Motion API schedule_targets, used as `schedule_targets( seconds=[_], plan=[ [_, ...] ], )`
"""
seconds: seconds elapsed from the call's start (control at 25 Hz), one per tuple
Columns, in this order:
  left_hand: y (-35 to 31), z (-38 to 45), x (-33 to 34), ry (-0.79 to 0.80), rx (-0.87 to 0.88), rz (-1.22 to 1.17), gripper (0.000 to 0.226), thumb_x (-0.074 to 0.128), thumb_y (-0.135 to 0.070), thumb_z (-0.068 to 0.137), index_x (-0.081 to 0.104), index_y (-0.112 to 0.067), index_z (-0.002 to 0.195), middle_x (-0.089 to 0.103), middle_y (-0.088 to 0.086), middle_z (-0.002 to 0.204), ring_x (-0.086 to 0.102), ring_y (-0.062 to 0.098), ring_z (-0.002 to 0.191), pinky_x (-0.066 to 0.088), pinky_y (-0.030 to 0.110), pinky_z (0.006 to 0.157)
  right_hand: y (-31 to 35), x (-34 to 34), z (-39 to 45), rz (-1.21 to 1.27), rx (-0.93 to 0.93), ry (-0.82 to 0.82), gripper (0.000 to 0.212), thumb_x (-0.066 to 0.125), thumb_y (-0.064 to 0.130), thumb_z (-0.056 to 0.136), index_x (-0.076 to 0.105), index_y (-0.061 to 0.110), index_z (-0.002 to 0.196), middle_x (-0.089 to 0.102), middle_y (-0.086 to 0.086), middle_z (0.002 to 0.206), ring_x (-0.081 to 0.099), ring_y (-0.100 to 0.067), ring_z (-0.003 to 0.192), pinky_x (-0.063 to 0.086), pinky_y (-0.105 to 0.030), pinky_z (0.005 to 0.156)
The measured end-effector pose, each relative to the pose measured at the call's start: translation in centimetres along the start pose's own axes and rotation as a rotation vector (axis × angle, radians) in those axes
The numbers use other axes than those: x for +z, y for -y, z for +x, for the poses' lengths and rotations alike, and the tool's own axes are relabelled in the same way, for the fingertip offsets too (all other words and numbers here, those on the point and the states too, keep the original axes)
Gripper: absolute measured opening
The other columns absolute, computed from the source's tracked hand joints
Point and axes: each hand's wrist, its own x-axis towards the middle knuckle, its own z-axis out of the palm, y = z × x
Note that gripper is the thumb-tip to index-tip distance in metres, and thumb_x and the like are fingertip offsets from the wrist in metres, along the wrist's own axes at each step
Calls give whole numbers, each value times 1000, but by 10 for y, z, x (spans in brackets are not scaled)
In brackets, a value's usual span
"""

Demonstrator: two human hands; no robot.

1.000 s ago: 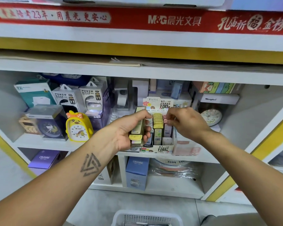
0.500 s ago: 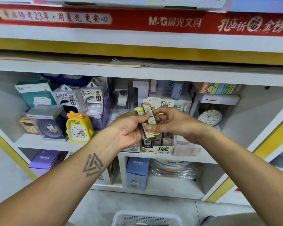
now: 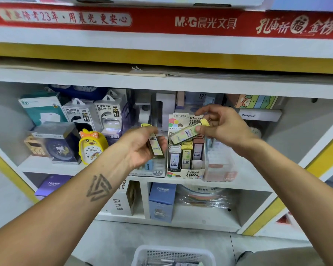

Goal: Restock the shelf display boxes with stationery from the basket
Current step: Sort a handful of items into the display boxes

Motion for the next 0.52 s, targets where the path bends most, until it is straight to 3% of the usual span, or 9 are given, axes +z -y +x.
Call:
schedule_targets(
  seconds=[0.12,0.28,0.36,0.52],
  plan=[
    [-3,-3,0,27,-51,-37,18,36,-4,98,52,3,94,66,24,81,68,31,74,58,43,68,-1,-2,-3,32,-60,57,22,81,7,82,73,20,98,72,-16,94,60,-19,79,53,-39,78],
    [-1,-8,5,132,-51,-25,26,34,3,102,47,10,124,67,31,110,69,40,98,56,48,75,-9,7,-4,-387,-153,72,22,75,20,89,74,33,107,72,11,101,63,-3,88,47,-18,78],
    [2,-9,6,179,-51,-8,32,39,1,102,46,11,132,66,29,116,66,40,108,54,49,82,-13,13,-4,-552,-195,80,23,74,25,90,70,33,111,69,11,94,62,-5,82,43,-14,69],
    [3,-9,4,232,-31,20,34,47,-1,99,49,8,132,66,27,119,65,38,112,55,53,87,-13,18,-5,-640,-221,112,20,73,28,90,59,34,103,66,6,87,61,-10,79,48,-29,67]
  ],
)
